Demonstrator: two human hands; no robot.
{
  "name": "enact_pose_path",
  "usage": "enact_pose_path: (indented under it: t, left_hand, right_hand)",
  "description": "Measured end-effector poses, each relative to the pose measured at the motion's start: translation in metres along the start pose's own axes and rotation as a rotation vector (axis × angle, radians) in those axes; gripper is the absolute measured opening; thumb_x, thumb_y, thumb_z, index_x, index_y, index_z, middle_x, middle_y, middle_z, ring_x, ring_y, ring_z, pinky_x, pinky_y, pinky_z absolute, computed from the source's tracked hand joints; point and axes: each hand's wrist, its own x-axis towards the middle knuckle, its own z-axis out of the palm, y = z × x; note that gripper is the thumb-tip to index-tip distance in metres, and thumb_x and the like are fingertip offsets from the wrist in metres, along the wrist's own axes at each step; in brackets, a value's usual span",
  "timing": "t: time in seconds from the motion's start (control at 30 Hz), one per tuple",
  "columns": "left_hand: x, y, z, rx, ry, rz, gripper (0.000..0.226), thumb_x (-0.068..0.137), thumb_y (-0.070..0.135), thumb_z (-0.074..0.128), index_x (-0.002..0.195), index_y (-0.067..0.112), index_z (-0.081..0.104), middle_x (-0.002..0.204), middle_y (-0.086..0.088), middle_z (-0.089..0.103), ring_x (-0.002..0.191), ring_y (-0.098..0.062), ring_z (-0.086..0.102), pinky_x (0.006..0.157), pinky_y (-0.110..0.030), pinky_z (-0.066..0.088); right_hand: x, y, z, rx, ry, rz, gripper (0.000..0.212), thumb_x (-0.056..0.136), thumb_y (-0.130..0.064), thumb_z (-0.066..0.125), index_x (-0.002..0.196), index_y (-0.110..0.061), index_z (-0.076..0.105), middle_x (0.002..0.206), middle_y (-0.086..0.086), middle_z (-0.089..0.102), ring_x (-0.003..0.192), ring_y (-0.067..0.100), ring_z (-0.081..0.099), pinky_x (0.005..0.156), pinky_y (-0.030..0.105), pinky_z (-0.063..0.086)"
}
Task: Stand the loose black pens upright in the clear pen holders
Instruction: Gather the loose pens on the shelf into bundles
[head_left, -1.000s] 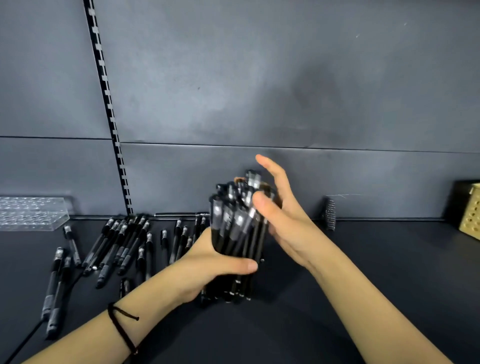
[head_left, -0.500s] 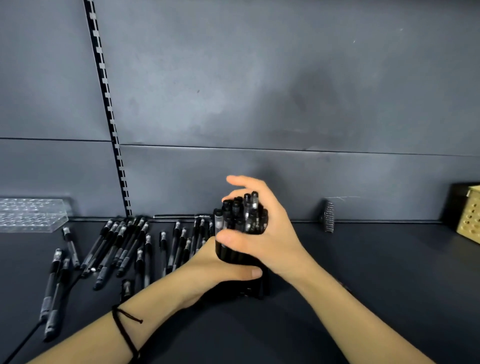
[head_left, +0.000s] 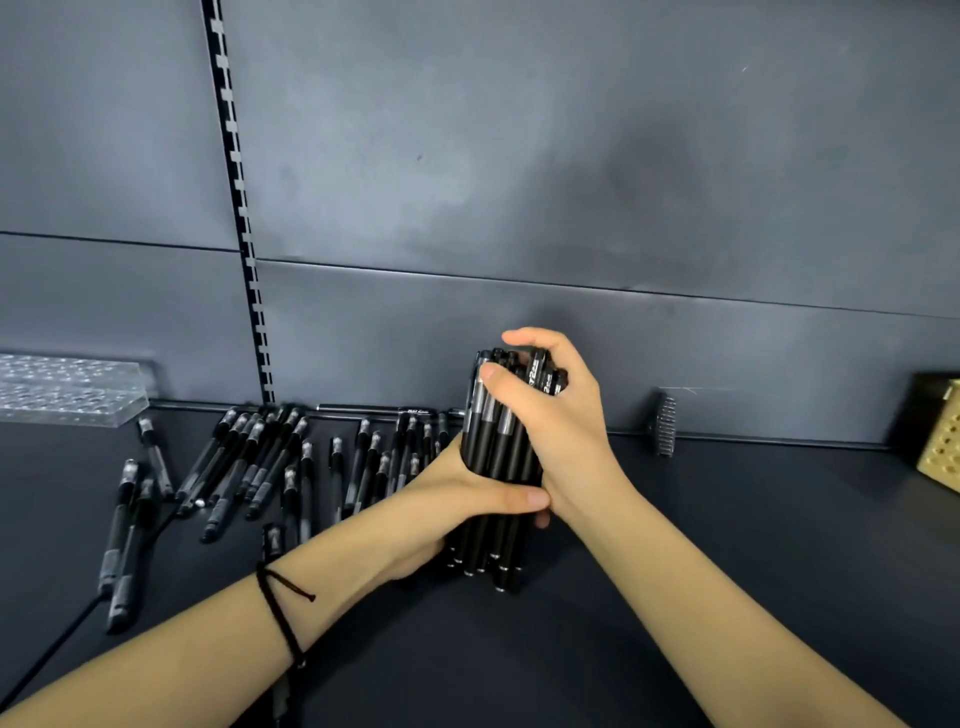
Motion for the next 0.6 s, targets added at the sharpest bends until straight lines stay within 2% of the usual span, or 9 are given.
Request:
enact_pose_path:
  t: [0.13, 0.2, 0.27, 0.33, 0.4, 0.43, 0.5, 0.6]
  left_hand:
    - [-0.008, 0.012, -0.008, -0.051, 0.004, -0.060, 0.031, 0.078, 0.000, 0.074, 0.105, 0.010, 0.062, 0.084, -0.007, 0.071, 0.075, -0.020, 0.068, 0.068, -0.031, 0.057]
    - [-0.016, 0.017, -0.015, -0.076, 0.018, -0.092, 0.026, 0.081, -0.005, 0.069, 0.100, 0.012, 0.063, 0.078, -0.005, 0.071, 0.071, -0.019, 0.069, 0.065, -0.031, 0.058]
    - [-0.027, 0.021, -0.028, -0.102, 0.040, -0.114, 0.023, 0.082, -0.006, 0.066, 0.096, 0.012, 0.065, 0.073, -0.006, 0.070, 0.066, -0.018, 0.068, 0.061, -0.031, 0.057]
    - [-0.042, 0.028, -0.046, -0.146, 0.057, -0.120, 0.020, 0.078, -0.004, 0.070, 0.087, 0.014, 0.070, 0.069, -0.008, 0.067, 0.061, -0.018, 0.067, 0.057, -0.031, 0.056]
    - [-0.061, 0.034, -0.067, -0.184, 0.058, -0.119, 0.016, 0.070, 0.002, 0.076, 0.075, 0.016, 0.074, 0.069, -0.009, 0.066, 0.060, -0.019, 0.066, 0.060, -0.032, 0.056]
    - [-0.072, 0.037, -0.079, -0.193, 0.052, -0.124, 0.015, 0.065, 0.005, 0.077, 0.075, 0.015, 0.074, 0.070, -0.010, 0.065, 0.061, -0.019, 0.065, 0.063, -0.033, 0.056]
    - [-0.098, 0.042, -0.108, -0.200, 0.046, -0.146, 0.028, 0.057, 0.010, 0.081, 0.084, 0.010, 0.072, 0.076, -0.012, 0.064, 0.062, -0.020, 0.063, 0.069, -0.036, 0.054]
    - [-0.136, 0.047, -0.152, -0.192, 0.095, -0.194, 0.052, 0.051, 0.014, 0.083, 0.099, 0.006, 0.064, 0.081, -0.012, 0.064, 0.064, -0.021, 0.063, 0.074, -0.039, 0.052]
  right_hand:
    - [0.003, -0.006, 0.014, 0.114, 0.033, 0.151, 0.024, 0.076, -0.013, 0.078, 0.090, -0.028, 0.066, 0.090, 0.004, 0.063, 0.071, 0.014, 0.065, 0.066, 0.034, 0.058]
    - [0.002, -0.012, 0.023, 0.169, 0.002, 0.210, 0.026, 0.077, -0.012, 0.078, 0.096, -0.024, 0.066, 0.084, 0.002, 0.062, 0.065, 0.012, 0.064, 0.059, 0.031, 0.056]
    - [0.001, -0.020, 0.036, 0.181, -0.075, 0.241, 0.029, 0.077, -0.012, 0.078, 0.102, -0.021, 0.066, 0.085, 0.003, 0.062, 0.065, 0.013, 0.065, 0.058, 0.030, 0.055]
    - [0.001, -0.028, 0.054, 0.131, -0.185, 0.225, 0.033, 0.078, -0.013, 0.078, 0.106, -0.026, 0.066, 0.089, 0.003, 0.064, 0.071, 0.015, 0.067, 0.064, 0.032, 0.057]
    - [0.002, -0.035, 0.075, 0.057, -0.295, 0.172, 0.044, 0.077, -0.016, 0.078, 0.112, -0.039, 0.064, 0.099, 0.001, 0.065, 0.081, 0.016, 0.068, 0.078, 0.037, 0.058]
    - [0.002, -0.038, 0.088, 0.021, -0.332, 0.154, 0.052, 0.077, -0.016, 0.078, 0.114, -0.048, 0.061, 0.108, 0.001, 0.063, 0.089, 0.017, 0.068, 0.087, 0.038, 0.056]
    - [-0.003, -0.042, 0.121, -0.013, -0.389, 0.152, 0.064, 0.076, -0.017, 0.079, 0.118, -0.059, 0.055, 0.122, 0.002, 0.055, 0.103, 0.018, 0.064, 0.097, 0.038, 0.051]
    - [-0.015, -0.044, 0.177, -0.021, -0.452, 0.153, 0.052, 0.080, -0.015, 0.075, 0.117, -0.049, 0.063, 0.126, 0.003, 0.054, 0.103, 0.013, 0.062, 0.099, 0.033, 0.049]
